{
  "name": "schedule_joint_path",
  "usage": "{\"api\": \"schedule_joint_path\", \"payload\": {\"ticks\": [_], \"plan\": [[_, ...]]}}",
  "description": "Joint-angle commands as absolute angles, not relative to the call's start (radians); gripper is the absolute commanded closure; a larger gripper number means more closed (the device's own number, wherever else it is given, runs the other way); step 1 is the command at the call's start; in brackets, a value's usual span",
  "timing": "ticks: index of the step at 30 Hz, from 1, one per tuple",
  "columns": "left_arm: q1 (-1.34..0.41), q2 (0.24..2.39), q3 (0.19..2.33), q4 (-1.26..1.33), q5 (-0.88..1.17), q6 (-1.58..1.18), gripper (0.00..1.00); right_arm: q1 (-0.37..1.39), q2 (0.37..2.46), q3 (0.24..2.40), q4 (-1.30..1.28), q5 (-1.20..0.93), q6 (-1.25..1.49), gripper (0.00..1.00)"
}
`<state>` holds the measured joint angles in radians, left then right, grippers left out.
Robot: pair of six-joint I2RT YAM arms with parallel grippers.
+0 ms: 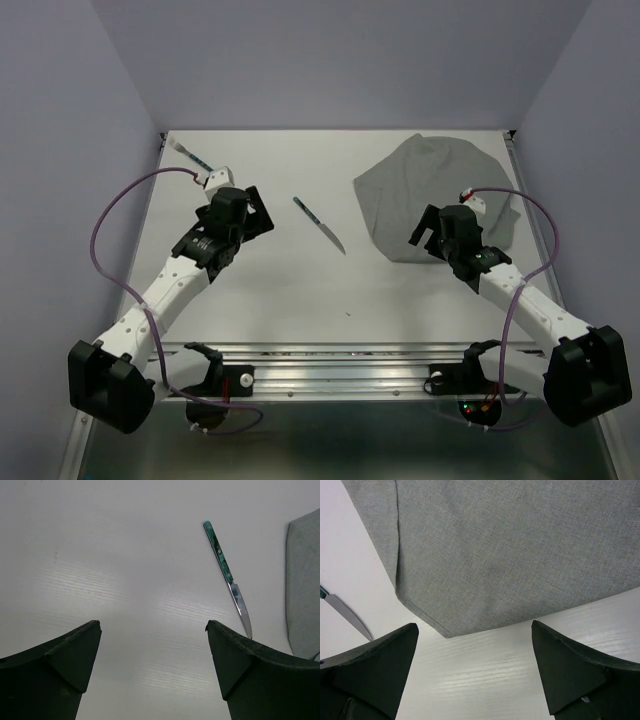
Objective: Fold the napkin into a case and place the utensils inside
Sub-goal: Move the knife to the center of the board.
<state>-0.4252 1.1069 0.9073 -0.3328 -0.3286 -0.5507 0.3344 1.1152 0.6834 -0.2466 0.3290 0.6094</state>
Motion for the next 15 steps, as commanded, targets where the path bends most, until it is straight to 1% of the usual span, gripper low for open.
{"api": "schedule_joint_path", "payload": {"ticks": [1,10,15], "plan": [[-0.423,1.080,0.887,-0.290,-0.319,-0.529,0.01,0.336,1.117,0.716,-0.230,0.342,0.624,0.00],[-0.423,1.132,0.891,-0.305,-0.325,-0.567,0.01,0.336,1.094,0.706,-0.227,0.325,0.611,0.00],[-0.426,1.215,0.925,-0.356,-0.331,-0.619,0.01,0.336,1.077,0.703,-0.227,0.311,0.600,0.00]]}}
